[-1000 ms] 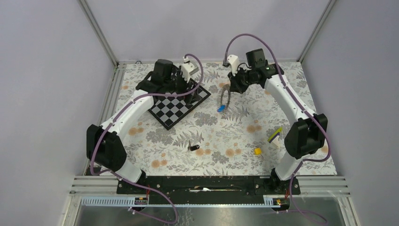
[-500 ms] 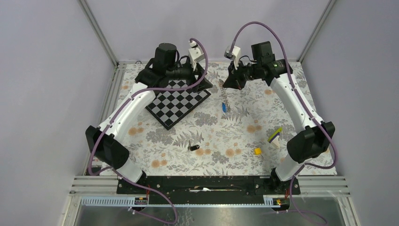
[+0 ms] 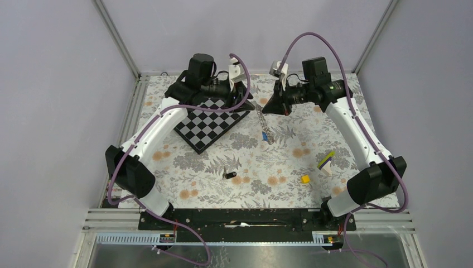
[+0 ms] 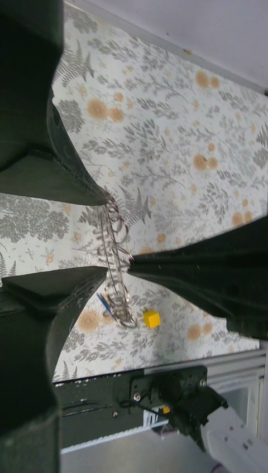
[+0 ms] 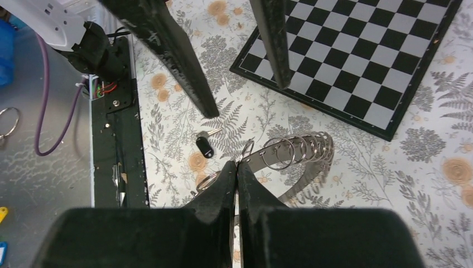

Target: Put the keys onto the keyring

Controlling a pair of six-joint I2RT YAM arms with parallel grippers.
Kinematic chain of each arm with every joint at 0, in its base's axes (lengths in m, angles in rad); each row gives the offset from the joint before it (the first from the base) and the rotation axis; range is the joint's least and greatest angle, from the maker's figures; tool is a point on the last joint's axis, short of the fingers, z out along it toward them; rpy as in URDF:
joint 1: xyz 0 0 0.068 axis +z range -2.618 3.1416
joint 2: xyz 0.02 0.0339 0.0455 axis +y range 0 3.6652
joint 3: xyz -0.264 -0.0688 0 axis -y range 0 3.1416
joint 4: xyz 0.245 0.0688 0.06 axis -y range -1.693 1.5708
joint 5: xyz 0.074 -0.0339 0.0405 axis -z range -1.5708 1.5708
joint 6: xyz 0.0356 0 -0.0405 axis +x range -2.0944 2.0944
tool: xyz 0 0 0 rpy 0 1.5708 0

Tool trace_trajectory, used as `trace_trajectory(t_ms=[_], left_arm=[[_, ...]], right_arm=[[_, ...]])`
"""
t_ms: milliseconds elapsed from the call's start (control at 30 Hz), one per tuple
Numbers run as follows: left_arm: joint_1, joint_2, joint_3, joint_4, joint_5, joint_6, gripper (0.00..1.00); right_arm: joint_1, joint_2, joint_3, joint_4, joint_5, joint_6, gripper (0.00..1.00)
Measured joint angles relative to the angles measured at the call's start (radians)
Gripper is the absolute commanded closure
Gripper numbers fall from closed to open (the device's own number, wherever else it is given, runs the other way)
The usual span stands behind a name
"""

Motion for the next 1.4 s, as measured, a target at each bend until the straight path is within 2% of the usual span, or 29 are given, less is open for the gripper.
trace_trajectory(t_ms=[300, 500, 1033, 1133, 1200, 1267, 1400], left_arm=[[-0.036, 0.012, -0.018, -0.073, 0.119, 0.146, 0.56], [-0.055, 0.037, -0.019, -0.098, 0.131, 0.219, 0.63], [-0.055, 0.045, -0.037, -0.117, 0.130, 0.275, 1.00], [-0.055, 0.046, -0.042, -0.116, 0.130, 0.275, 1.00], [-0.055, 0.046, -0.043, -0.116, 0.129, 0.274, 1.00], [-0.055, 0.046, -0.043, -0.116, 0.123, 0.269, 1.00], [-0.058, 0.046, -0.043, -0.125, 0.082, 0.243, 1.00]], right_arm=[[0.000, -0.002, -0.056, 0.028, -0.053, 0.011, 1.00], [0.000, -0.018, -0.081, 0.042, -0.077, 0.018, 1.00], [0.002, -0.027, -0.123, 0.058, -0.091, 0.019, 1.00], [0.002, -0.031, -0.127, 0.058, -0.090, 0.018, 1.00], [0.002, -0.034, -0.130, 0.060, -0.089, 0.018, 0.90], [0.002, -0.037, -0.134, 0.065, -0.079, 0.018, 0.75], [0.003, -0.057, -0.142, 0.069, -0.027, 0.011, 0.65]])
